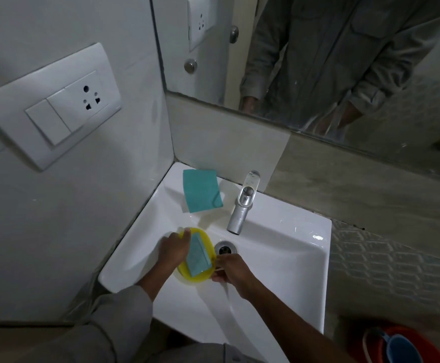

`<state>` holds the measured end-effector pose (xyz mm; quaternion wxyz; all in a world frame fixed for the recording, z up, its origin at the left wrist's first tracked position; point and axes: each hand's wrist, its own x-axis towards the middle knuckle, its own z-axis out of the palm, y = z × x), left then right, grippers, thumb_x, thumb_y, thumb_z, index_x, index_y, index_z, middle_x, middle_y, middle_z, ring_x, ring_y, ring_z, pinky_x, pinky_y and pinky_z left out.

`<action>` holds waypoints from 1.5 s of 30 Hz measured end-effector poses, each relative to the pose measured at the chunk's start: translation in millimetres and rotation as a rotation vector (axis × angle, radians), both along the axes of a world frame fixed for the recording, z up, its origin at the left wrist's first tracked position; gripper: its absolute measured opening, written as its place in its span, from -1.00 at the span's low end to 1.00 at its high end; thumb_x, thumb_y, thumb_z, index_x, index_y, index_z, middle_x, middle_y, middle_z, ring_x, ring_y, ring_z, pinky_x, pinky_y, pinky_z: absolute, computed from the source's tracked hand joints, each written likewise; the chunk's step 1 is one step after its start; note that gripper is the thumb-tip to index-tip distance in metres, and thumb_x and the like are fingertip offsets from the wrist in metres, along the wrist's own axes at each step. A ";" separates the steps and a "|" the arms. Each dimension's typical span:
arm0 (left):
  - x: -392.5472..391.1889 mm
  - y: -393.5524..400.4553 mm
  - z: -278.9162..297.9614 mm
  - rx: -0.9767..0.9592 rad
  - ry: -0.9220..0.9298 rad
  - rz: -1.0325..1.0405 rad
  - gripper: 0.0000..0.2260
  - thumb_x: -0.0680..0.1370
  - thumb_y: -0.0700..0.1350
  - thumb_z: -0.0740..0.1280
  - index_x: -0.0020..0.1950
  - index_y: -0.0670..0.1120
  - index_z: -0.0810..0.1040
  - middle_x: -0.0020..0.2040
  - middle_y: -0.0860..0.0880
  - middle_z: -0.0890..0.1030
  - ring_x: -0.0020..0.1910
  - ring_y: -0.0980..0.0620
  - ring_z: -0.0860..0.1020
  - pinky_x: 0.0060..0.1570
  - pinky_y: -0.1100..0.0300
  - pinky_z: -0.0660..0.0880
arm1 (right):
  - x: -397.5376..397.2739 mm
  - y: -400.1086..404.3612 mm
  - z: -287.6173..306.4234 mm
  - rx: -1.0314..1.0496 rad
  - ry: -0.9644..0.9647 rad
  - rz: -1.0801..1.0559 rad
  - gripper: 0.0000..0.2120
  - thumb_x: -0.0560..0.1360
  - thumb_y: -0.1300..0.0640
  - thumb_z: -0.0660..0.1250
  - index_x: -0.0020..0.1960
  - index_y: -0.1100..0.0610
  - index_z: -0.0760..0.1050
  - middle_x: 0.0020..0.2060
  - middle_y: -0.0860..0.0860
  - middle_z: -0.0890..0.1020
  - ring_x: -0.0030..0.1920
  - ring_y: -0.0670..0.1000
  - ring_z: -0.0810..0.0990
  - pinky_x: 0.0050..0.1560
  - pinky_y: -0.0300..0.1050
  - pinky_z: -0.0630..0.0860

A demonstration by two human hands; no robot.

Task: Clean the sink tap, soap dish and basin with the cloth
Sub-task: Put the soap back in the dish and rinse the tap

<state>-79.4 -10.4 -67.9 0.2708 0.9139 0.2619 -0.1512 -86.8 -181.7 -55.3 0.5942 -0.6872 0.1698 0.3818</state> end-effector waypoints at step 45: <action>69.1 -93.6 162.2 -0.209 -0.426 -0.386 -0.11 0.32 0.19 0.52 0.53 -0.02 0.21 0.48 -0.03 0.36 0.44 -0.07 0.34 0.35 -0.15 0.35 | 32.2 -9.4 37.1 0.279 -0.014 -0.366 -0.93 0.50 0.36 0.33 -0.15 0.34 0.56 -0.34 0.16 0.62 -0.36 0.02 0.56 -0.24 -0.23 0.55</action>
